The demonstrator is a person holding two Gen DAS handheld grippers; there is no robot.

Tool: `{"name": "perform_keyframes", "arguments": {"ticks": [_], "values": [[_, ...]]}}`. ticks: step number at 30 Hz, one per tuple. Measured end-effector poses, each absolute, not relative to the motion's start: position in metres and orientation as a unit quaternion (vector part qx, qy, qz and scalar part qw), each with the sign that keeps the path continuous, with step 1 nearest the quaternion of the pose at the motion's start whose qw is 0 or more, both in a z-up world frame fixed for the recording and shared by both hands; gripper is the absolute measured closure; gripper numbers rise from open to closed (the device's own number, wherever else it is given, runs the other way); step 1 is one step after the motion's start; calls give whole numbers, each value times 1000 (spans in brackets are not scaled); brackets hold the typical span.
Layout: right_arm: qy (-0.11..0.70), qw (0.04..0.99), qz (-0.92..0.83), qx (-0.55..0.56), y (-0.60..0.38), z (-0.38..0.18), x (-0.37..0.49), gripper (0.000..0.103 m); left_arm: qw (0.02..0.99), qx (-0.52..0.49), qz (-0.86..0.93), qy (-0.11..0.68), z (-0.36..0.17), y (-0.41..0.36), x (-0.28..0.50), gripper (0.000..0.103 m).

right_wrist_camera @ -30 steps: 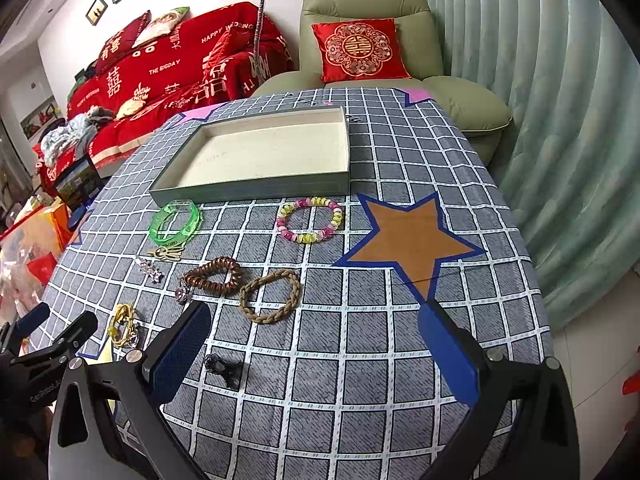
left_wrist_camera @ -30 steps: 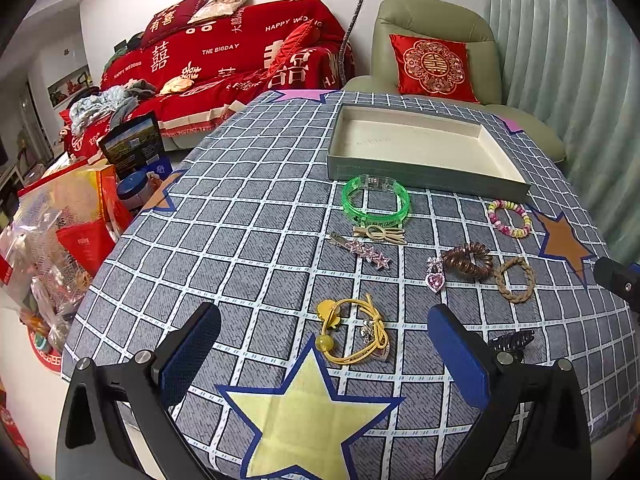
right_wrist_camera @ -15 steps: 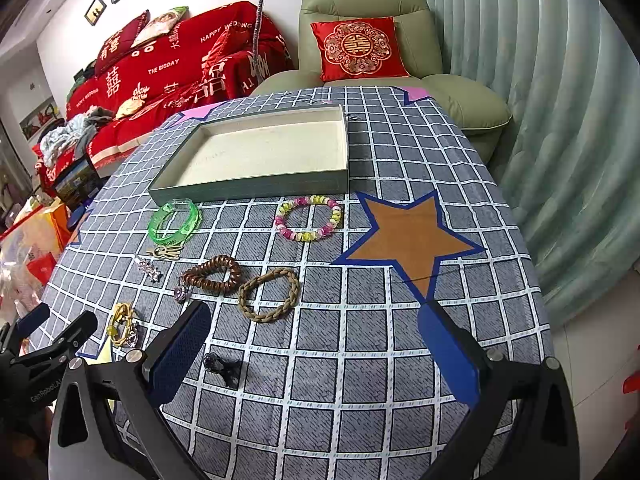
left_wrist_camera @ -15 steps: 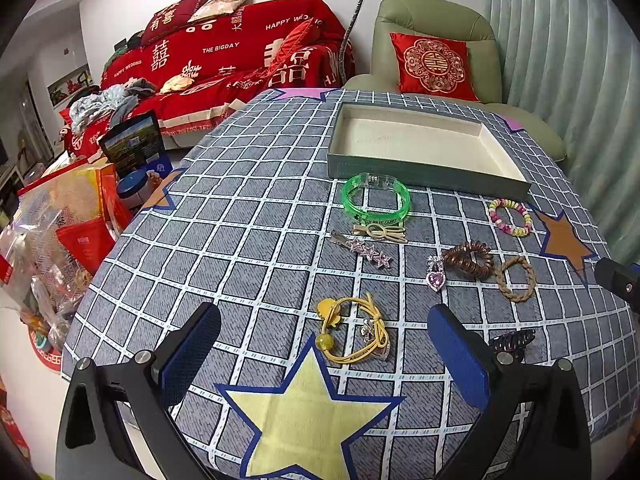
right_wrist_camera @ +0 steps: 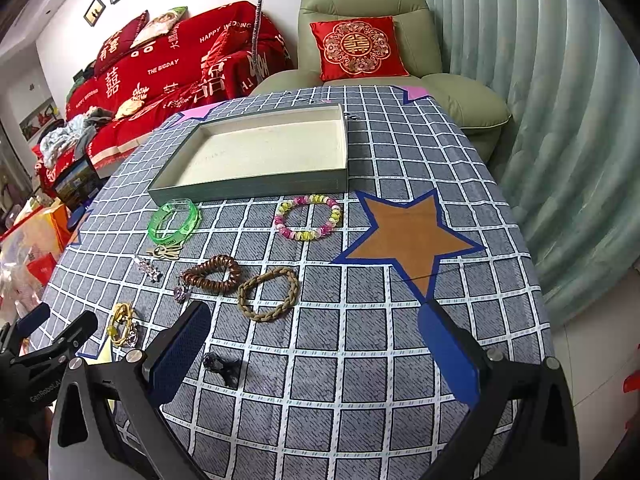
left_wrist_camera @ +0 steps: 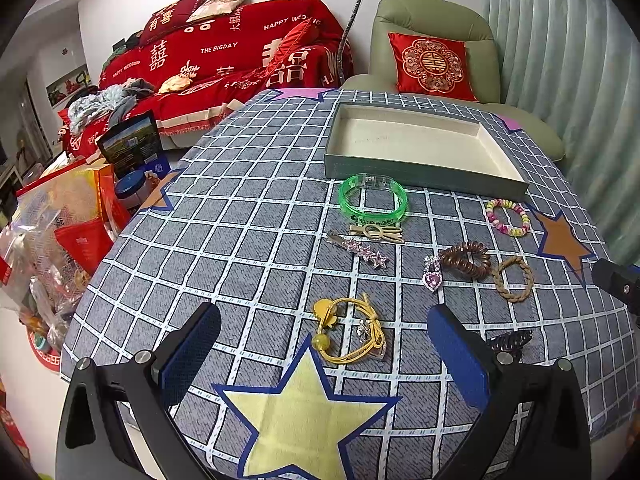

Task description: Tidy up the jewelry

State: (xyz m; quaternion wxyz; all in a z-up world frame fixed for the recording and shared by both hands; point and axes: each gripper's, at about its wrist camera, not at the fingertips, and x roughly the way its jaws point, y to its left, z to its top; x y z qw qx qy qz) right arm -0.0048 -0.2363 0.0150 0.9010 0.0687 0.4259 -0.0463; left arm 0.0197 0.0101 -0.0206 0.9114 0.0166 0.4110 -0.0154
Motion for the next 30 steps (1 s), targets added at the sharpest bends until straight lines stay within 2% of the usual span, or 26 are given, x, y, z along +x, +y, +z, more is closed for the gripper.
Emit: {"name": "perform_keyframes", "arguments": {"ticks": [30], "values": [[445,892,-48,68,-246,2,8,0,905,22,-8,424,-26,11,38,0]]}}
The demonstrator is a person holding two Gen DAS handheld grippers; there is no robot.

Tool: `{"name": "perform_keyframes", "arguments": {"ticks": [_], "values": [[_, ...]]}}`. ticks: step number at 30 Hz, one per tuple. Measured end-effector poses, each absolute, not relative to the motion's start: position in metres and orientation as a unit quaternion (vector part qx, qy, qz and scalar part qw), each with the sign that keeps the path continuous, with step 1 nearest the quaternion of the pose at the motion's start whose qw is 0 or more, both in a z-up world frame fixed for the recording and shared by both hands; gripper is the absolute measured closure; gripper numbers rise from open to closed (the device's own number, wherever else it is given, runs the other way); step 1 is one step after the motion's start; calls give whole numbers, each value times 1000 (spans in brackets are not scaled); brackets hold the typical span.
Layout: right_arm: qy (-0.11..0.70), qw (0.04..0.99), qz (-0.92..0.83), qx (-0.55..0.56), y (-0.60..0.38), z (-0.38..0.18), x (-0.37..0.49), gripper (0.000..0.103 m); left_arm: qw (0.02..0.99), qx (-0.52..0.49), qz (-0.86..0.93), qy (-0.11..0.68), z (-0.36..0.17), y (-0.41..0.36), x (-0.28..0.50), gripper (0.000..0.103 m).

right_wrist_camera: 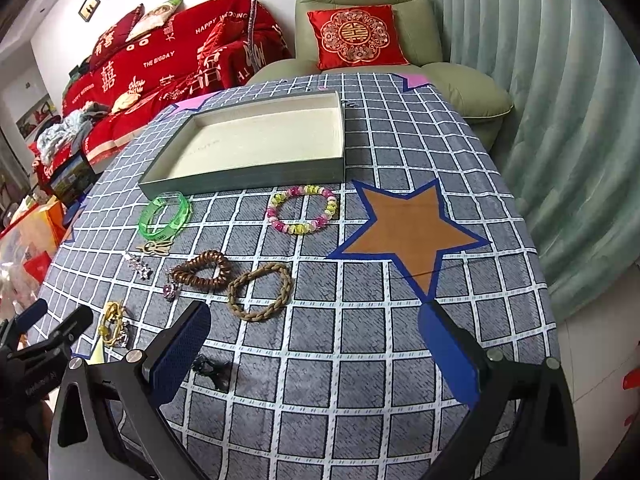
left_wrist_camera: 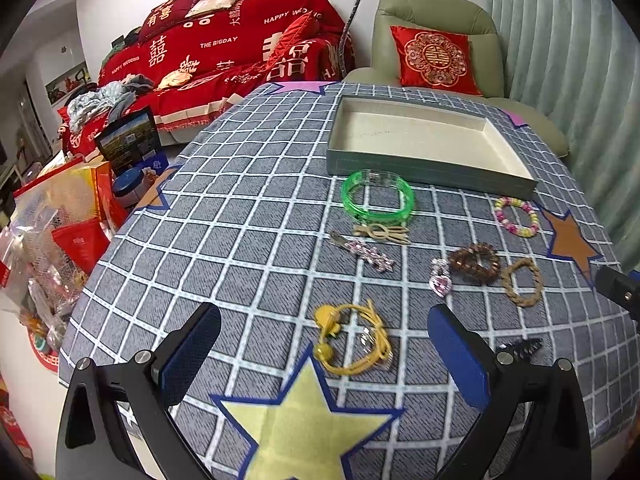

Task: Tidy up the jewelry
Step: 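Grasp the green bangle with the left tool while the right tool grasps the pink-yellow beaded bracelet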

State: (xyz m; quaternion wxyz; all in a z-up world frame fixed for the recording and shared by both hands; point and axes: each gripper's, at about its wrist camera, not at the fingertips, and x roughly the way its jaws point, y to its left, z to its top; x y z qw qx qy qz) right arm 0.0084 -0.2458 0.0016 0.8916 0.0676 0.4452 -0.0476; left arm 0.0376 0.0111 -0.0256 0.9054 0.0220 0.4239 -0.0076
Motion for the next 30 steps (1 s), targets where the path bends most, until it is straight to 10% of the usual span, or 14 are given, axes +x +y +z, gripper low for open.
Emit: {"name": "perform_keyframes", "arguments": {"ticks": [18,30], "values": [[515,854,-50,65,-282,-32,122,1,876,-3,-41,480,-47,6,172,0],[531,846,-47,9,-262,-59,155,22,856,24,-64,513,-77,-17,204,16]]}}
